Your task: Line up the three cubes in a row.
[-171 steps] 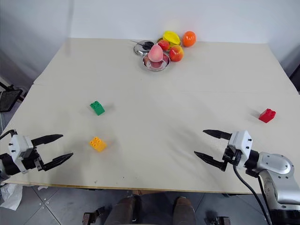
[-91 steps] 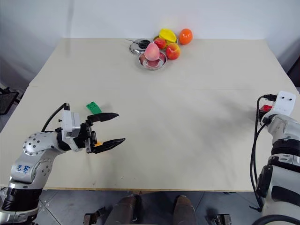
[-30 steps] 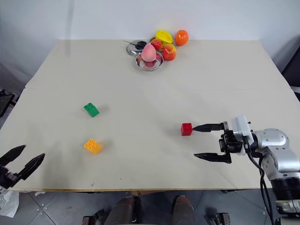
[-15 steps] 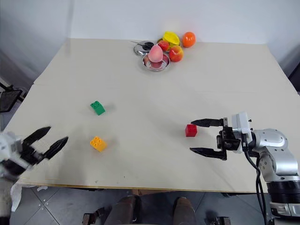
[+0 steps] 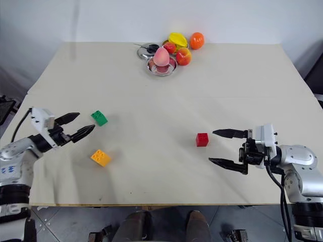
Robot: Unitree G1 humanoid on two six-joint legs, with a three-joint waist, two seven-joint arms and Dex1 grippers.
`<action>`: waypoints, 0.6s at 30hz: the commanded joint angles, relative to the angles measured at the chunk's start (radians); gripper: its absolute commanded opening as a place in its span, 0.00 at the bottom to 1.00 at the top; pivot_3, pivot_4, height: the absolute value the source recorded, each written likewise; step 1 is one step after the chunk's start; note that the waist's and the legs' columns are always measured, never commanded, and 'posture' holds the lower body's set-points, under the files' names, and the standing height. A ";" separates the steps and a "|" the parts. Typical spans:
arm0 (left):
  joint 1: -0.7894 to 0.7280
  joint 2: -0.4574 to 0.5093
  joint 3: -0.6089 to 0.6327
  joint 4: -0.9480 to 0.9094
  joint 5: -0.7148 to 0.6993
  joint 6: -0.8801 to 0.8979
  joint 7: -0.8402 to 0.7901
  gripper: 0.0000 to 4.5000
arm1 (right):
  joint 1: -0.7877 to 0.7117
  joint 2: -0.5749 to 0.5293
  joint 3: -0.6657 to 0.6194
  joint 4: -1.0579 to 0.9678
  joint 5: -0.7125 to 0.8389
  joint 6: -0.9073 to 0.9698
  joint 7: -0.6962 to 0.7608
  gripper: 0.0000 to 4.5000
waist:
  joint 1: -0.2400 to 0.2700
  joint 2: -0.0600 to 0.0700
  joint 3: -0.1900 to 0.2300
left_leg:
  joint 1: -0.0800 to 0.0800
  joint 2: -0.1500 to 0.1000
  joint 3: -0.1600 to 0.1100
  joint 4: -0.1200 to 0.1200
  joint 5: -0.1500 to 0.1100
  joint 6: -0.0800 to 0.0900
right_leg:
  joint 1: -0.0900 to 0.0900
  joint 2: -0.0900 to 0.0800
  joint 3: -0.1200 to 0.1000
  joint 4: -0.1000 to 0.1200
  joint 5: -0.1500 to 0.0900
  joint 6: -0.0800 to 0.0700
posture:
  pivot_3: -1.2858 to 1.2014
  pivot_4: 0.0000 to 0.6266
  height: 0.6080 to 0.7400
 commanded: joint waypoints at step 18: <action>-0.362 -0.028 -0.093 0.519 0.135 -0.235 -0.144 0.37 | 0.096 -0.009 -0.076 -0.130 0.010 0.017 -0.081 1.00 | 0.015 -0.002 0.000 | 0.000 0.000 0.002 0.000 0.000 0.000 | -0.001 0.000 0.000 0.000 0.001 0.000 | 0.52 0.24 1.00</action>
